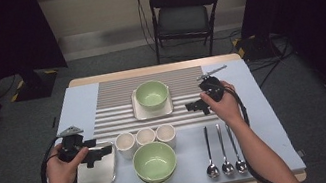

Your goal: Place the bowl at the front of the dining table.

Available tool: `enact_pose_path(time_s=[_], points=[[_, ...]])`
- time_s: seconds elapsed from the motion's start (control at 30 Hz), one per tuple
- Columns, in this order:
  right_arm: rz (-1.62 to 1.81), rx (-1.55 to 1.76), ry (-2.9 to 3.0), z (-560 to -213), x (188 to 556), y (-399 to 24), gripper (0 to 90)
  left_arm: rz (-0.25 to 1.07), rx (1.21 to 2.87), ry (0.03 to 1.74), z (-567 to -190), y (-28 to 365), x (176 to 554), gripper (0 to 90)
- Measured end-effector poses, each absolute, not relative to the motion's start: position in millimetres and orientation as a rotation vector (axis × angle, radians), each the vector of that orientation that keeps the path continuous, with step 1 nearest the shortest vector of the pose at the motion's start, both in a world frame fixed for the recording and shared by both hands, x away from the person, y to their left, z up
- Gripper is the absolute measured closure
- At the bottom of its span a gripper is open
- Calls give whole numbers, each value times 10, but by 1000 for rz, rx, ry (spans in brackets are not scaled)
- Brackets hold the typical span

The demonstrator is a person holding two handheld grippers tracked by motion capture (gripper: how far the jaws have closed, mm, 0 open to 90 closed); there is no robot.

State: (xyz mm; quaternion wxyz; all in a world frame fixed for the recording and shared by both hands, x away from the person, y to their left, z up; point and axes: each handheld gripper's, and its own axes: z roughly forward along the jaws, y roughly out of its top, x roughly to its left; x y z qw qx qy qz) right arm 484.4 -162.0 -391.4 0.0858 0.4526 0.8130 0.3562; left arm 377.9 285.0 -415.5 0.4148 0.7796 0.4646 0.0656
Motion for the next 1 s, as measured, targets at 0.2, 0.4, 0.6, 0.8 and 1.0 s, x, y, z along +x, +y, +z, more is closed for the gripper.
enact_pose_path(time_s=[0.2, 0.4, 0.6, 0.8, 1.0], points=[[1066, 1348, 2427, -3908, 4820, -1631, 180, 157, 1947, 1173, -4155, 2851, 3777, 180], [1060, 1347, 2429, -3912, 4794, -1650, 180, 157, 1953, 1176, -4158, 2853, 3781, 180], [1078, 1348, 2427, -3916, 4768, -1674, 179, 154, 1954, 1172, -4154, 2849, 3778, 180], [1082, 1325, 2434, -3916, 4739, -1680, 179, 151, 1952, 1169, -4147, 2853, 3777, 180], [1086, 1325, 2438, -3910, 4710, -1697, 179, 146, 1953, 1157, -4134, 2840, 3777, 180]])
